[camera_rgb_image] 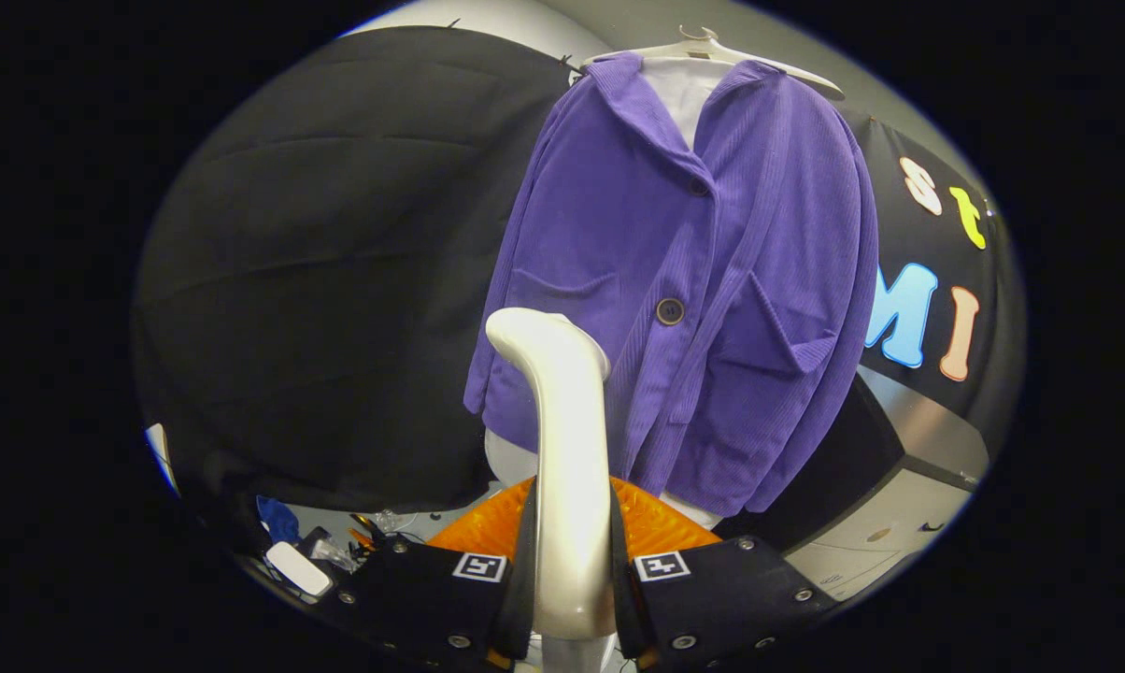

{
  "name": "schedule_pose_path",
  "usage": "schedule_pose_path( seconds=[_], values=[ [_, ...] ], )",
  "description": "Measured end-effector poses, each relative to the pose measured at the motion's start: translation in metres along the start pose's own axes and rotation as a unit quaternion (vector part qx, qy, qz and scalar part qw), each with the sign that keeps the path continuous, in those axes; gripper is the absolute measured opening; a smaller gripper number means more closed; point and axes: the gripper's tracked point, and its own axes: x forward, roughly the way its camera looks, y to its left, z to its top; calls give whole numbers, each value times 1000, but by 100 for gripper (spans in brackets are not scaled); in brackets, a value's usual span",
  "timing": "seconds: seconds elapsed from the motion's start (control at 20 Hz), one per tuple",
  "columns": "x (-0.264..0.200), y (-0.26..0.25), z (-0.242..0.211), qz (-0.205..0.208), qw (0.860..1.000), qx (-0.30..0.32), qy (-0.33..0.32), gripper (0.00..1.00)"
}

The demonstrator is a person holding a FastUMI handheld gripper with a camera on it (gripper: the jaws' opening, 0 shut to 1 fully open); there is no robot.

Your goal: Iron the clothes twice with a garment steamer, once on the left side and once on the right side.

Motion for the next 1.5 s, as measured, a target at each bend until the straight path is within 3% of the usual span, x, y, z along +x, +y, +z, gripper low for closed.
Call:
schedule_pose_path(
  seconds=[0.8, 1.15, 1.5],
  values=[
    [11, 47, -112, 31, 994, 20, 105, 36],
    [-49, 11, -38, 20, 997, 75, -11, 36],
    [-152, -52, 33, -37, 982, 113, -147, 35]
  ],
)
